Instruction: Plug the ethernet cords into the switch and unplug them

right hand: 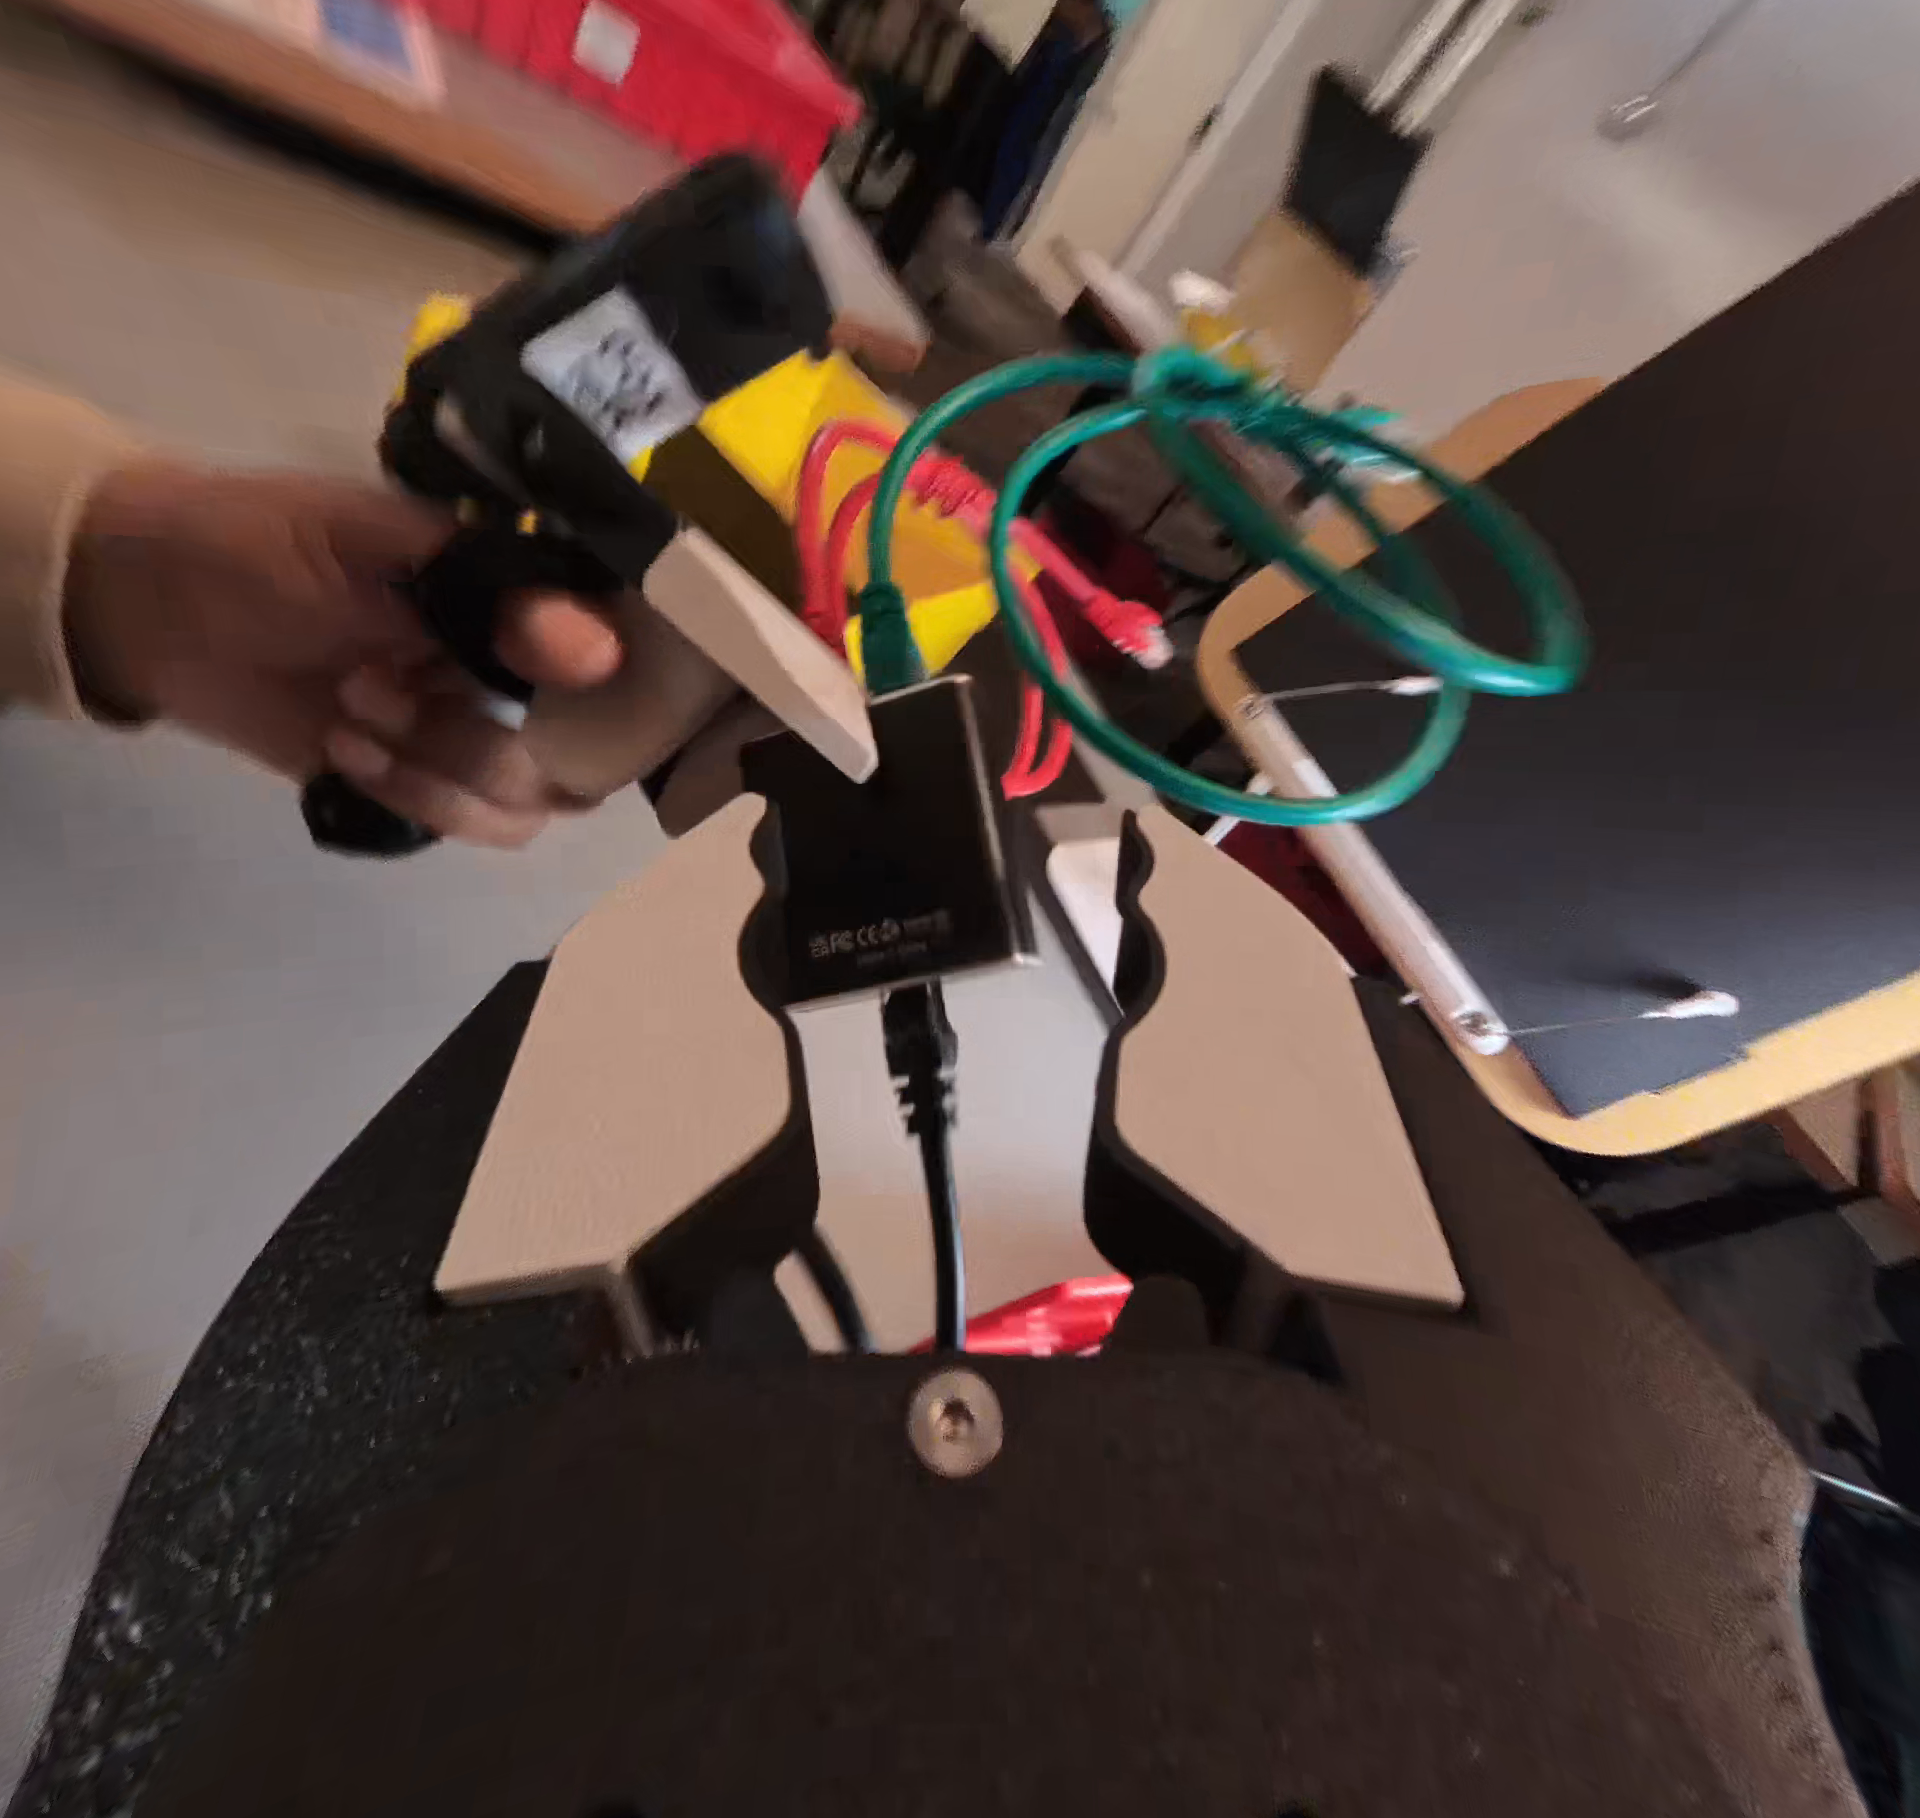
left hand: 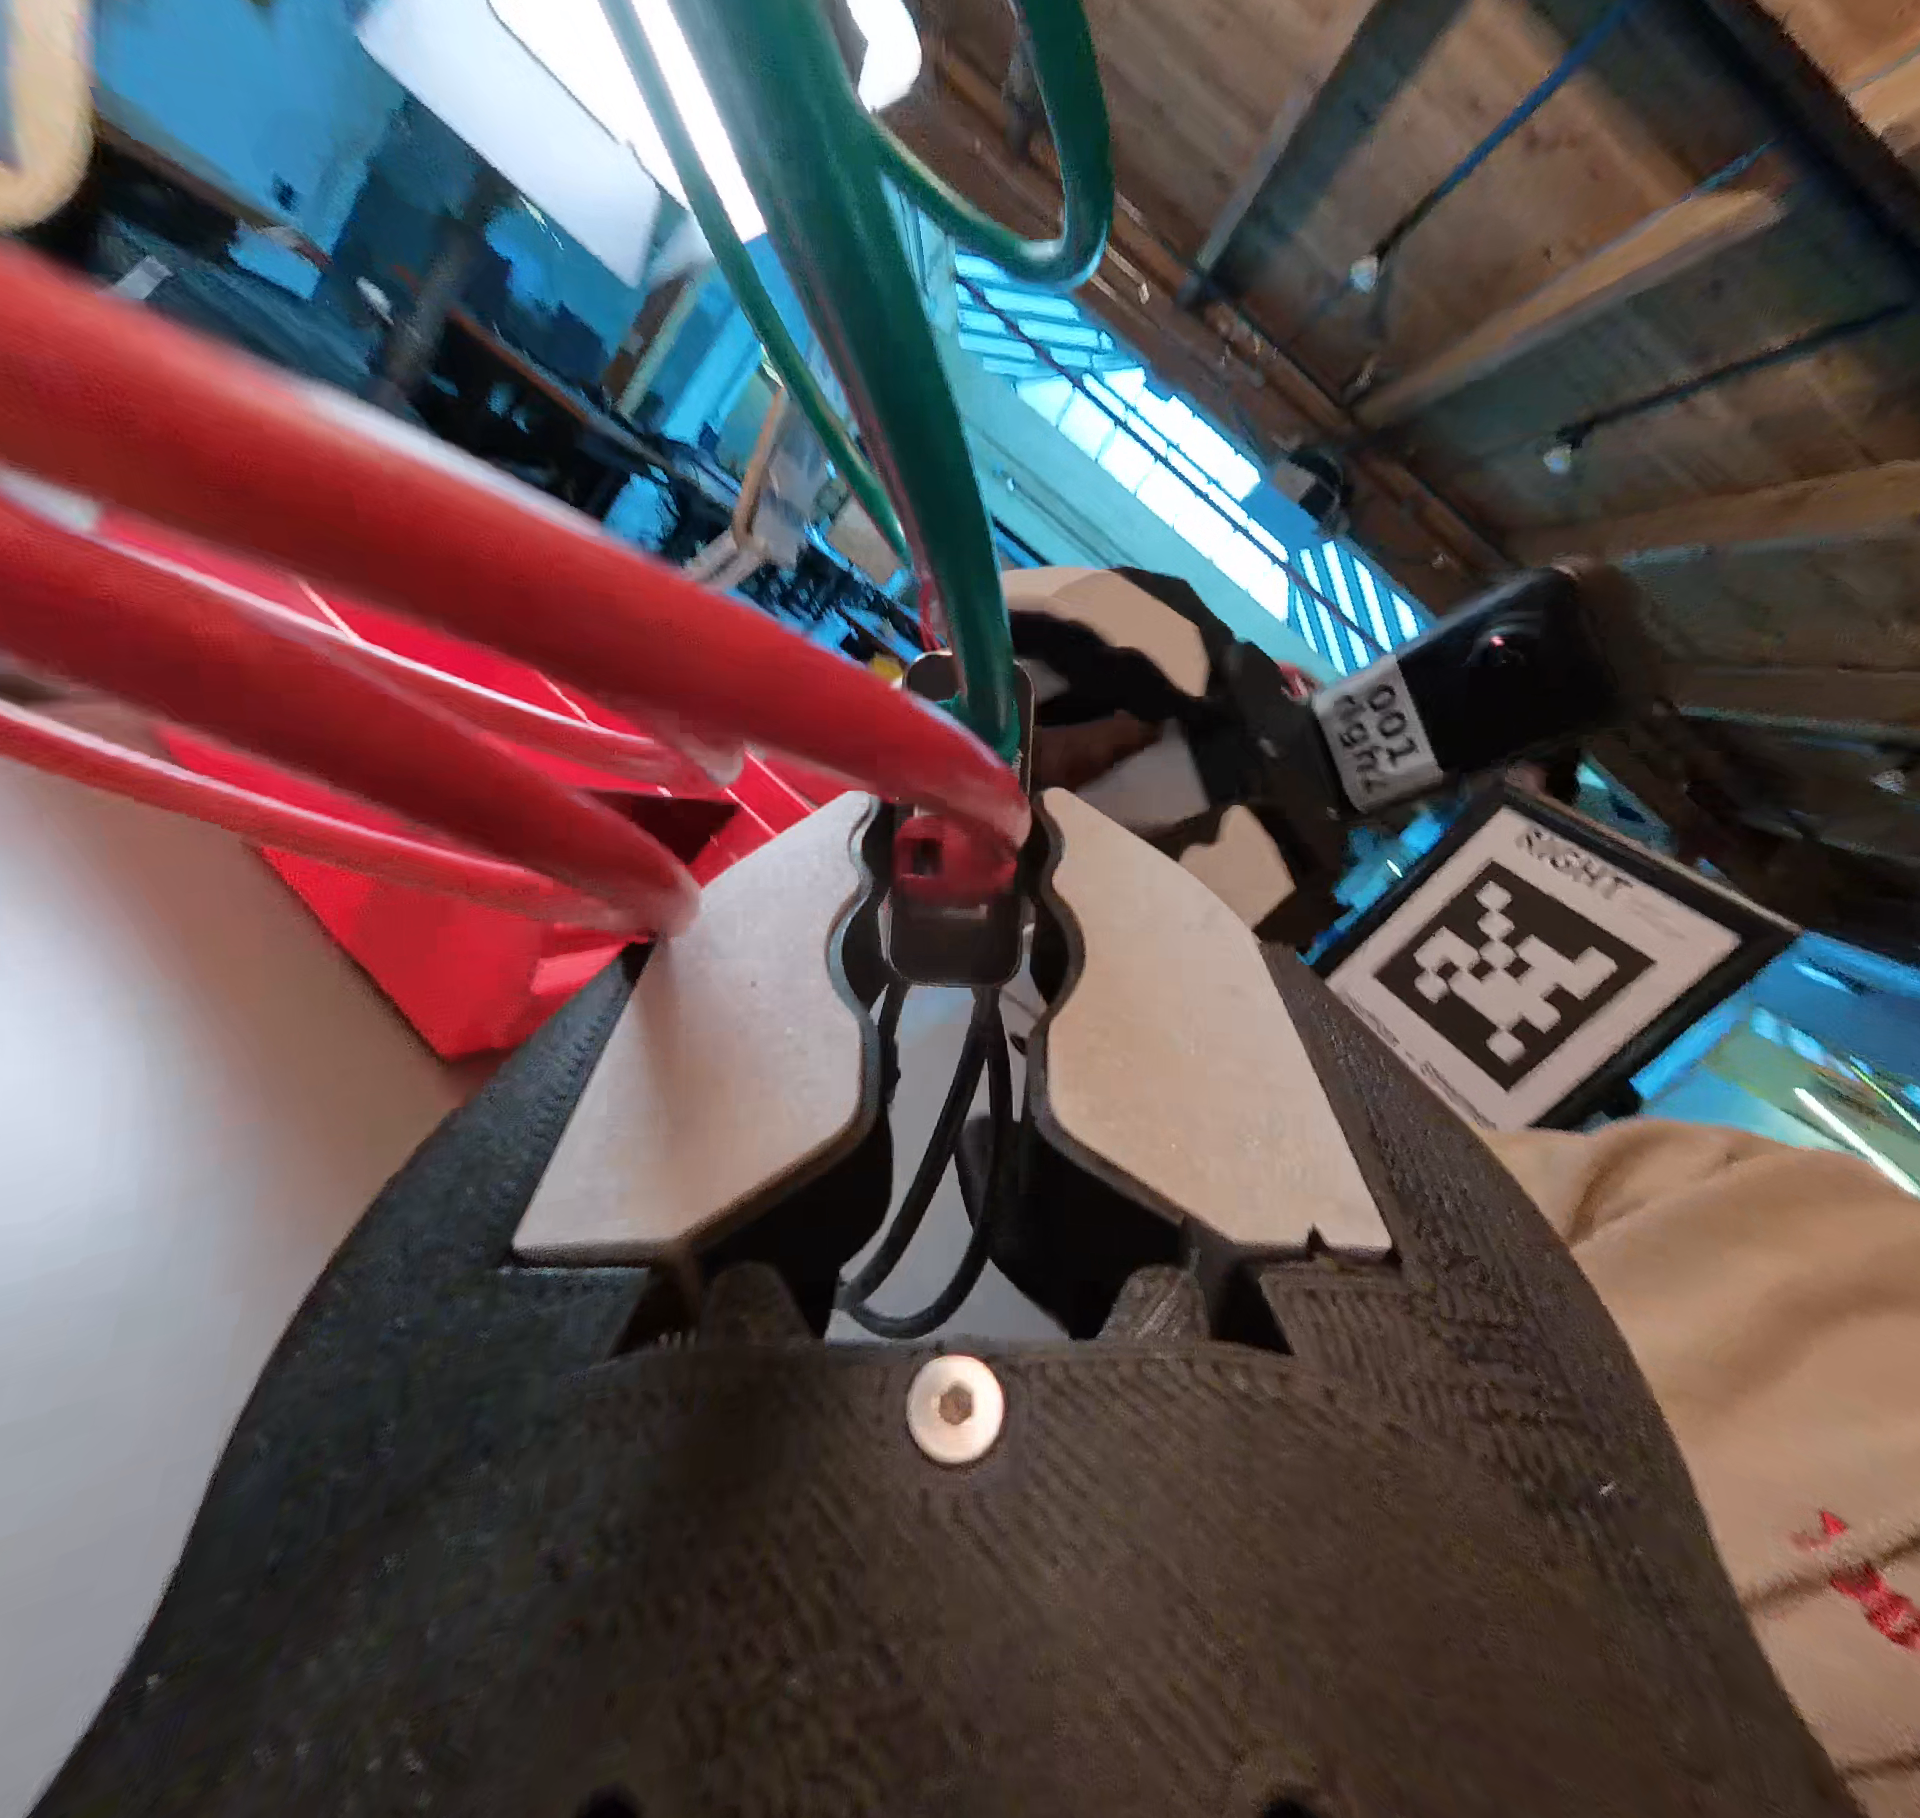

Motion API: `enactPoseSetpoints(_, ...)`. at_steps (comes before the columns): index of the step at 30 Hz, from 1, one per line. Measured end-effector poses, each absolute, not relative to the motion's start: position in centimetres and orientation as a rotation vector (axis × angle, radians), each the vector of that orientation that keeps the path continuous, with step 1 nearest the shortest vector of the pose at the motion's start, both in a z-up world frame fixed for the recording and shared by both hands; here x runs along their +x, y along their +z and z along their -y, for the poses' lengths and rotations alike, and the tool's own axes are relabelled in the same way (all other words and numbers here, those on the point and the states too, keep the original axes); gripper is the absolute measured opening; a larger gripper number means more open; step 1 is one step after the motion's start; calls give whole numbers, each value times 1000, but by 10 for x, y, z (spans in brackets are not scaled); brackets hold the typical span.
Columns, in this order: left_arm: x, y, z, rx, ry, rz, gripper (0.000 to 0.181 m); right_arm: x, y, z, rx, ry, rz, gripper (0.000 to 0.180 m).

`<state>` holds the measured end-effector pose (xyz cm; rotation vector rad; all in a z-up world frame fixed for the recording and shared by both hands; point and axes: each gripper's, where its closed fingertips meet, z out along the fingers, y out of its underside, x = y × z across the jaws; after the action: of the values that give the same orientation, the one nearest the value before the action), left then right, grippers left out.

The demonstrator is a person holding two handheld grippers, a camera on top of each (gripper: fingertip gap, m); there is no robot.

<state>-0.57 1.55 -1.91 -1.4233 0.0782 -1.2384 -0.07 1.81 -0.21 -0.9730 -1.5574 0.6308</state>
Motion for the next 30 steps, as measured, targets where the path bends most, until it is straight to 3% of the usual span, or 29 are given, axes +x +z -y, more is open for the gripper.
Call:
enactPoseSetpoints(1,-16,-17,-18,-1400,-1219,-41,24,4,14,-11,-957,683,1502,60)
enactPoseSetpoints(4,-41,-9,-21,-1326,-1191,36,24,9,40,33,-943,990,1440,46)
enactPoseSetpoints(8,-64,13,-14,-1178,-1140,95,24,-22,-11,76,-1143,1321,1575,50)
enactPoseSetpoints(11,-73,31,-1,-1069,-1116,89,24,-45,-30,59,-1231,1420,1455,56)
enactPoseSetpoints(15,-62,42,10,-1018,-1113,4,25,-31,5,23,-1228,1689,1160,57)
enactPoseSetpoints(19,-22,31,12,-1062,-1208,-141,28,-14,26,8,-1174,1724,1090,50)
enactPoseSetpoints(22,-2,25,13,-1107,-1250,-209,24,-6,32,7,-1133,1702,1111,27)
enactPoseSetpoints(27,8,19,12,-1234,-1257,-239,21,3,34,5,-1158,1631,1259,27)
enactPoseSetpoints(30,24,-6,13,-1435,-1295,-324,37,27,58,-23,-1151,1516,1218,24)
